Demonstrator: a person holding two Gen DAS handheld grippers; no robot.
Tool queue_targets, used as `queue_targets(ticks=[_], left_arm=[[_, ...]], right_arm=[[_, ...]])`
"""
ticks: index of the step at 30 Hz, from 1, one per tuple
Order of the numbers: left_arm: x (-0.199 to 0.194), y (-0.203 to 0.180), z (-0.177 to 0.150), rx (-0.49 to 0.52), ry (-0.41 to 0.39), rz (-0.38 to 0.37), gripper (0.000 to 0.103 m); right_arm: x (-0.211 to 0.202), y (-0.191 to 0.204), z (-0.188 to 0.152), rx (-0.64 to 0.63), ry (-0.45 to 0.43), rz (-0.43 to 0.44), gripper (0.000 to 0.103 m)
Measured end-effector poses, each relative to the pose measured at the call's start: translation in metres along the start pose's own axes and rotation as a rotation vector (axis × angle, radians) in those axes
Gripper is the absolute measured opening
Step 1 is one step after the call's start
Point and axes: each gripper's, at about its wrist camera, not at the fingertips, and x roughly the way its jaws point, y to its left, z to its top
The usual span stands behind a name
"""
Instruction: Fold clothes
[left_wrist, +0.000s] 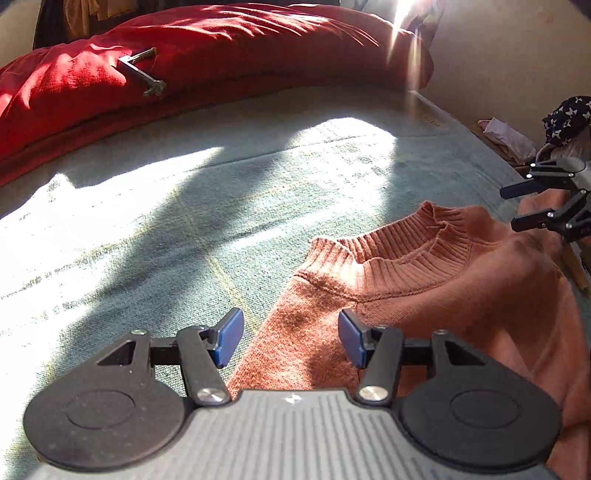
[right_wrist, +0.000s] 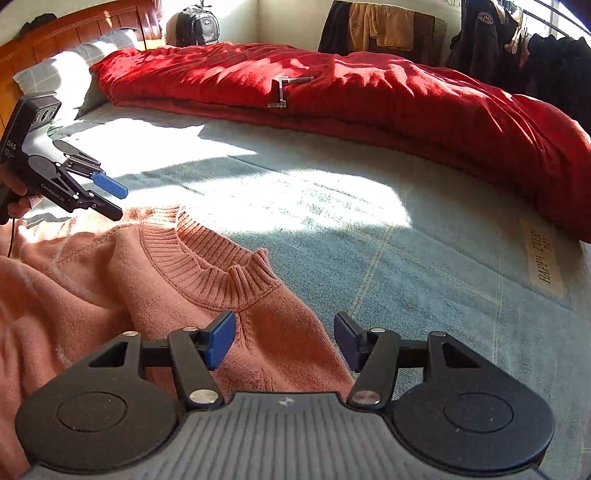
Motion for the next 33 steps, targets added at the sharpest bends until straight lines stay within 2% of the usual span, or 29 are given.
queue_targets(ticks=[4,10,11,13,15,16,17,21,25,29,31,33], left_arm=[[0.019,0.008,0.000,-0.003,0.027,-0.016,0.055],[0.023,0.005,0.004,0.010,0.044,-0.005,0.055],[0.023,0.004,0.004,0.011,0.048,-0.006,0.053],[0.021,0.002,0.003,0.013,0.058,-0.026,0.041],[0.016,0.001,0.001,0.022,0.078,-0.062,0.029],[0.013,0.002,0.001,0.030,0.083,-0.079,0.028],[0.011,0.005,0.001,0.032,0.084,-0.092,0.027],[0.021,0.019,0.007,0.006,0.091,-0.109,0.030],[0.037,0.032,0.022,-0.077,0.098,-0.211,0.032],[0.033,0.036,0.021,-0.057,0.143,-0.281,0.033],[0.030,0.041,0.014,-0.046,0.150,-0.312,0.033],[0.032,0.049,0.012,-0.078,0.149,-0.340,0.033]], right_arm=[[0.023,-0.009,-0.001,0.004,0.035,0.010,0.064],[0.050,-0.022,-0.001,0.016,0.059,0.042,0.064],[0.054,-0.023,-0.001,0.021,0.061,0.049,0.064],[0.056,-0.025,0.000,0.018,0.069,0.070,0.064],[0.055,-0.025,0.001,0.008,0.079,0.093,0.058],[0.054,-0.026,0.001,0.003,0.085,0.105,0.047],[0.054,-0.026,0.002,-0.002,0.090,0.117,0.044],[0.051,-0.027,0.003,-0.022,0.111,0.165,0.045],[0.060,-0.035,0.008,0.013,0.149,0.277,0.046],[0.070,-0.044,0.013,0.059,0.189,0.401,0.049],[0.074,-0.049,0.014,0.078,0.209,0.459,0.054],[0.074,-0.055,0.010,0.089,0.228,0.495,0.054]])
